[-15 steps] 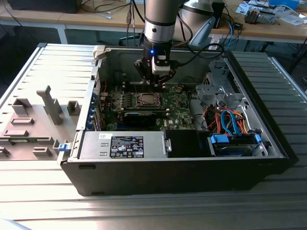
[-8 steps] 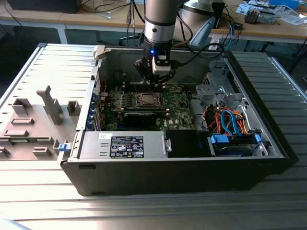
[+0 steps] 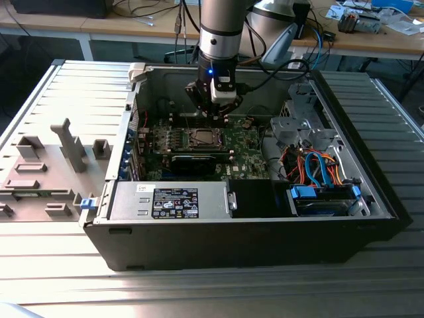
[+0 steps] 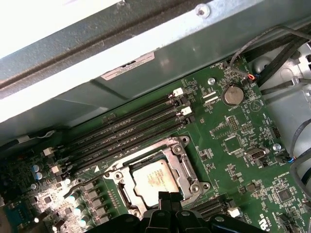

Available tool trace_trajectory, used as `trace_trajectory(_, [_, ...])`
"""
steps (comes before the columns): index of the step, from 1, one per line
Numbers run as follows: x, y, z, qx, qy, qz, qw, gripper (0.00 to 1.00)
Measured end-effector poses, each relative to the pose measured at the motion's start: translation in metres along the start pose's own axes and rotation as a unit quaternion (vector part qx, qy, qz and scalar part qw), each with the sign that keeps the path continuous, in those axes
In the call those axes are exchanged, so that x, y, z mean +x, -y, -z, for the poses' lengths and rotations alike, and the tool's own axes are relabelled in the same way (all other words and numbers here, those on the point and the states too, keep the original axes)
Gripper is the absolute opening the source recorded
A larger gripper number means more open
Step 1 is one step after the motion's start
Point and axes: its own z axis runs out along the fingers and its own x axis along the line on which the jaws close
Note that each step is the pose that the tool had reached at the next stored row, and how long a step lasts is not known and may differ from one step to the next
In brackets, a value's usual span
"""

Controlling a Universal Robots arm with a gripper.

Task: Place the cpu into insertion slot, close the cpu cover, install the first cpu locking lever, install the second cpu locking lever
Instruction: 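Install the first cpu locking lever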

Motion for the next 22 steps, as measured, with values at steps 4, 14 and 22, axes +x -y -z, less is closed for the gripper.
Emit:
trace_trajectory(4, [0.0, -0.0001, 0.0, -0.001, -0.0002, 0.004, 0.99999, 0.11])
trace_trajectory(14, [0.0, 0.0, 0.0, -0.0031, -0.0008, 0.013, 0.99992, 0.11])
trace_trajectory(22, [0.0, 0.0, 0.0, -0.0031, -0.0006, 0.02, 0.9998, 0.11])
